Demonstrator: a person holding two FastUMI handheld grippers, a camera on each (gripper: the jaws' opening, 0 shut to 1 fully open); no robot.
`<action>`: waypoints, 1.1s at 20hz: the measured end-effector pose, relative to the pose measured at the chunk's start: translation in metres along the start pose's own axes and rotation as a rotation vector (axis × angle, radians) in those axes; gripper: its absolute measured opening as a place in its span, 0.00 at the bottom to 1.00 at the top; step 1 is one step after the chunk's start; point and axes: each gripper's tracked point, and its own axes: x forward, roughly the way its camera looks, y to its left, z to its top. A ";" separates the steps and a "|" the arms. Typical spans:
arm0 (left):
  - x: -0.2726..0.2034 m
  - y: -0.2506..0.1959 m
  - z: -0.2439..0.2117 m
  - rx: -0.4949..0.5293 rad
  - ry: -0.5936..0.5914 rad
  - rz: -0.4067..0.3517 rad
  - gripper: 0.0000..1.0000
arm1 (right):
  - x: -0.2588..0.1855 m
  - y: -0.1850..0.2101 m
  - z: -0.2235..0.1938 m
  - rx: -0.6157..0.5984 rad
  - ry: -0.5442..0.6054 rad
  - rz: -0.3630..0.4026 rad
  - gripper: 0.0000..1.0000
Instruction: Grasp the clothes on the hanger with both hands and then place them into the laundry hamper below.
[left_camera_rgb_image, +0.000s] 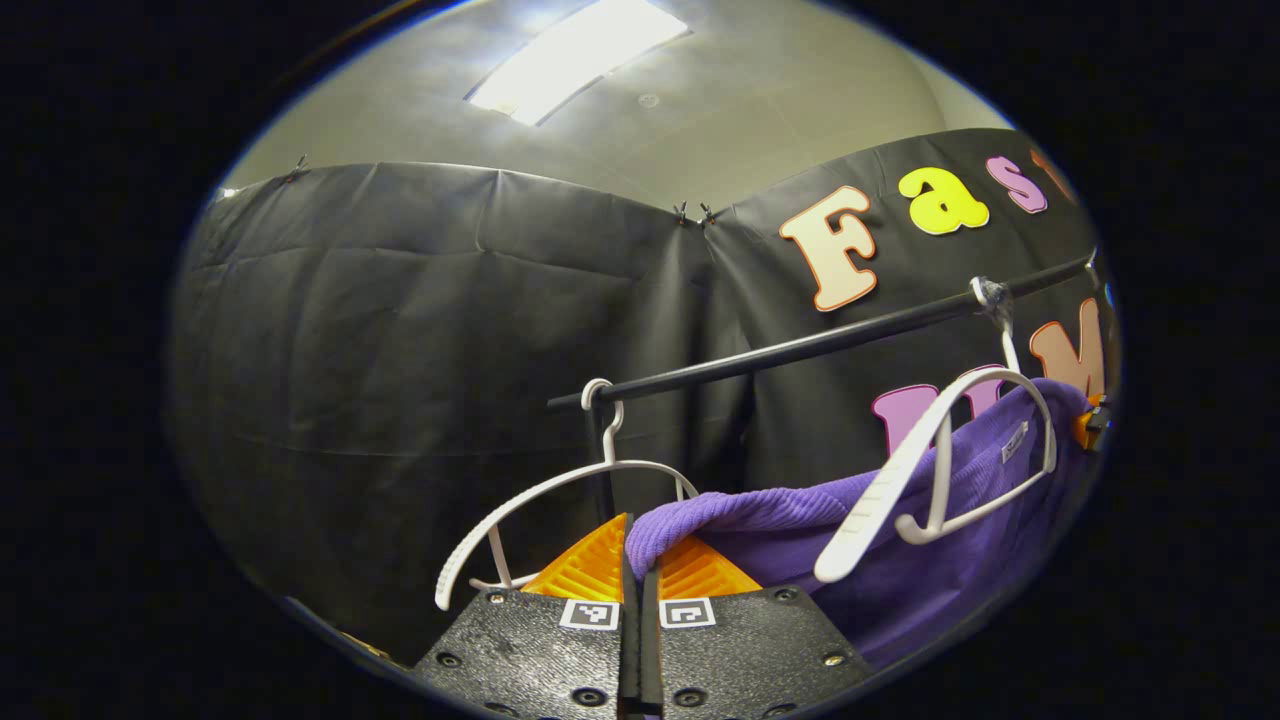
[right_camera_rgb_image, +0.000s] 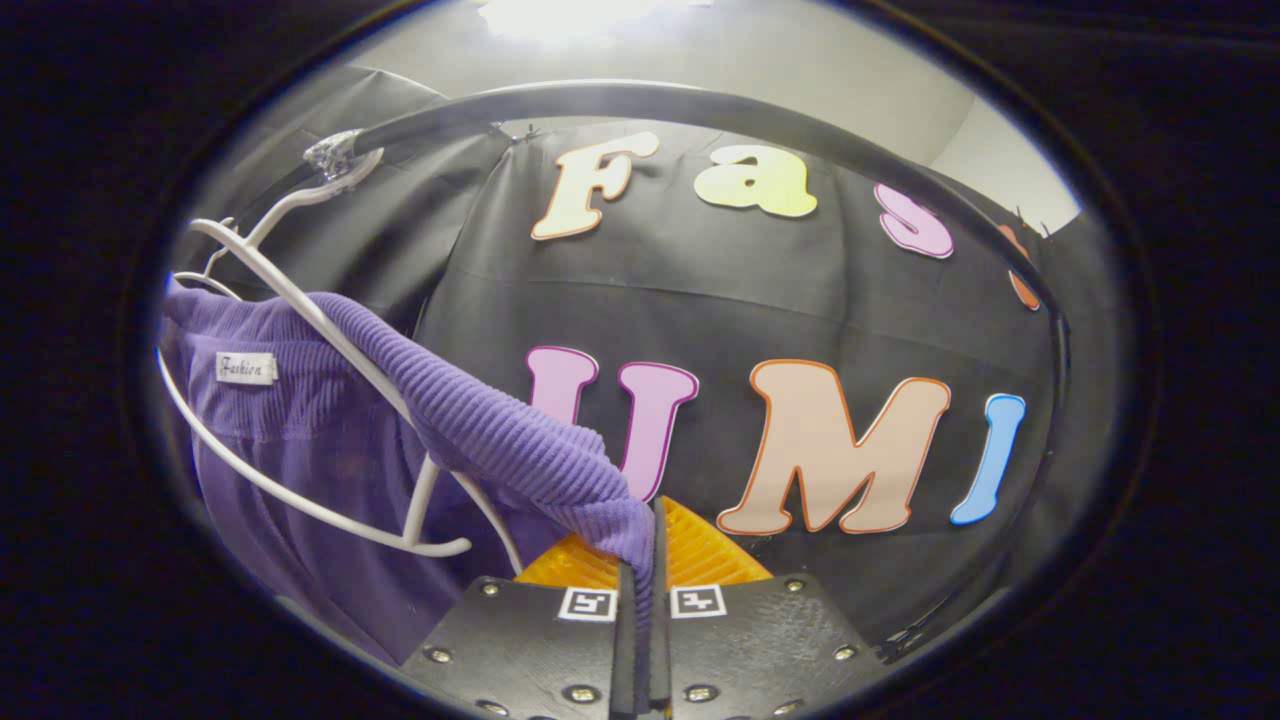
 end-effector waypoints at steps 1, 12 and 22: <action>-0.003 -0.002 -0.003 -0.007 0.007 -0.003 0.00 | 0.001 0.000 -0.002 0.002 0.007 0.000 0.05; -0.031 -0.024 -0.023 -0.043 0.069 -0.053 0.01 | 0.013 -0.009 -0.045 -0.005 0.100 -0.010 0.05; -0.038 -0.045 -0.031 -0.020 0.086 -0.107 0.00 | -0.005 -0.028 -0.088 -0.013 0.174 -0.044 0.05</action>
